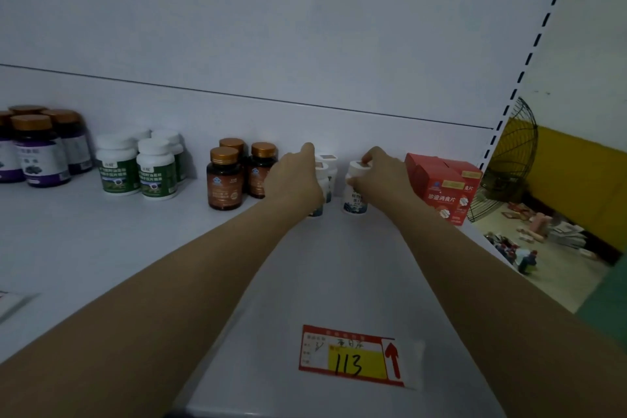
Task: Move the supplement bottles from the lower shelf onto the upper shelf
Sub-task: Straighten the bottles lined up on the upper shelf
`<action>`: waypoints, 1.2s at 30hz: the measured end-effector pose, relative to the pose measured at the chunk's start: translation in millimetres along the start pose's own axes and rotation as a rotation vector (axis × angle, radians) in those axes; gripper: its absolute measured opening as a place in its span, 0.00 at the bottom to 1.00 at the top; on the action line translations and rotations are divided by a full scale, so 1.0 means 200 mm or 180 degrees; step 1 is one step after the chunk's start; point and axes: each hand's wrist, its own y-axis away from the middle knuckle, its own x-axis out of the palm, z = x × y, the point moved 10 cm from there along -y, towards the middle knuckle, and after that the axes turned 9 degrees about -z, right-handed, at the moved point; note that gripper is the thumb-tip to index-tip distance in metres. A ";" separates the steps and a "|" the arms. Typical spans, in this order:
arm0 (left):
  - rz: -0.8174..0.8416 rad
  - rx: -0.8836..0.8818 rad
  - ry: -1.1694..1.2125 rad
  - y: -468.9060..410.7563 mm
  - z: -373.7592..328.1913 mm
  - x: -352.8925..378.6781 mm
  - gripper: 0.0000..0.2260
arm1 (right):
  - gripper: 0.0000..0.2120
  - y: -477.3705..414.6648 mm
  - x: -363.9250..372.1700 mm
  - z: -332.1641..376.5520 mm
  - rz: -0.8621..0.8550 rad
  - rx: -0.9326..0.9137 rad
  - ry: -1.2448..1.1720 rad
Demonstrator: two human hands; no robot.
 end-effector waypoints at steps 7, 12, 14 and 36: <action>0.0059 0.0090 0.0230 0.00 0.01 0.00 0.23 | 0.18 -0.03 0.05 0.02 -0.0059 -0.0002 -0.0171; 0.0110 0.0192 0.0468 0.01 0.01 -0.01 0.24 | 0.15 -0.05 0.08 0.03 -0.0155 -0.0112 -0.0086; 0.0164 0.0198 0.0578 0.02 0.00 -0.01 0.24 | 0.15 -0.05 0.09 0.02 -0.0171 -0.0091 -0.0046; 0.0325 0.0217 0.0624 0.00 0.02 0.07 0.24 | 0.22 -0.03 0.12 0.05 0.0120 -0.0260 0.0169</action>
